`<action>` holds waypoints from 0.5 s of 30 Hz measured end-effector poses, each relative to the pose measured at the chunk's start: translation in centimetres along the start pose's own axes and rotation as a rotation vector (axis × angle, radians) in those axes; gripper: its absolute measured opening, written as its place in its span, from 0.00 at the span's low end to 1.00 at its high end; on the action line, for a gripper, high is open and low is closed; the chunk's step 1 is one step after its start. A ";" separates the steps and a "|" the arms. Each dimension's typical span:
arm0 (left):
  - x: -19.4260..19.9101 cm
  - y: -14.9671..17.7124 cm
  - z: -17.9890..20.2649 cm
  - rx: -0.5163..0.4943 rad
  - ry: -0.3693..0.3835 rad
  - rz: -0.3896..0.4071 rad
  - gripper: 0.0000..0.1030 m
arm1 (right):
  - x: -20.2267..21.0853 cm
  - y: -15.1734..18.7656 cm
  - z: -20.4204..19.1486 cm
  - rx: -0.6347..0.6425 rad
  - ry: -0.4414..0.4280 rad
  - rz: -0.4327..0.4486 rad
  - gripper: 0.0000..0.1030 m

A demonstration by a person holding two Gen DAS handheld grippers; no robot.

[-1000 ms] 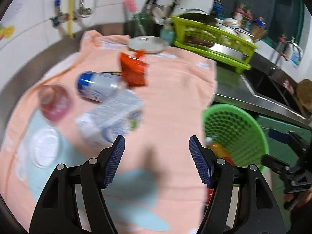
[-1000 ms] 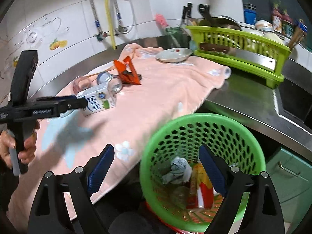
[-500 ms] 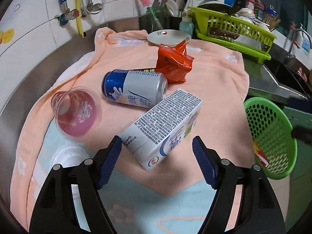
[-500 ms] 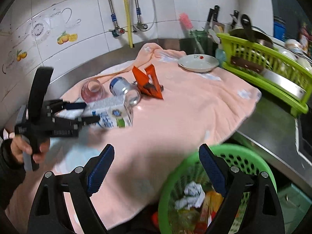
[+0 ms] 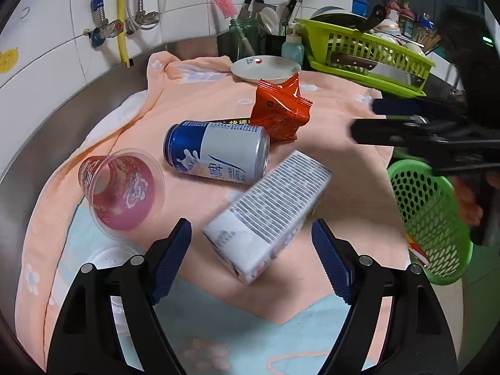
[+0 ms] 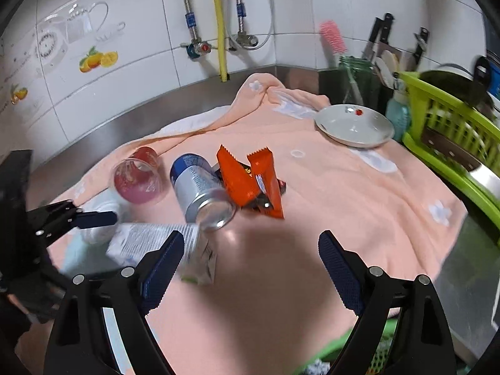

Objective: Collect trash
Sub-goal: 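Grasp the orange snack bag with the right tool while the left tool grasps the white milk carton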

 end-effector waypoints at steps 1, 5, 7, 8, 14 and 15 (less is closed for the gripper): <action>-0.1 -0.1 0.0 -0.005 0.005 0.001 0.76 | -0.5 -0.1 0.0 0.004 0.001 -0.004 0.81; -0.6 -0.2 -0.2 -0.016 0.016 -0.002 0.76 | -2.7 -1.0 0.3 0.008 -0.011 -0.016 0.79; -1.0 -0.3 -0.2 -0.017 0.021 -0.006 0.76 | -3.4 -1.4 0.3 0.007 -0.015 -0.011 0.78; -1.2 -0.4 -0.2 -0.016 0.026 -0.007 0.76 | -3.7 -1.7 0.4 0.001 -0.021 -0.007 0.77; -2.2 -0.5 0.0 -0.011 0.055 -0.004 0.76 | -5.0 -3.2 0.4 -0.032 -0.034 0.015 0.70; -2.3 -0.6 0.1 -0.013 0.058 -0.004 0.76 | -5.2 -3.3 0.4 -0.037 -0.033 0.013 0.68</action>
Point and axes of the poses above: each gripper's, at about its wrist camera, not at the fingertips, and x roughly against the way its jaws point, z to its right, y to its underside, the point moved 3 cm from there along -x, roughly the way its jaws point, and after that the axes turned 5 degrees about -y, right-handed, at the moved point
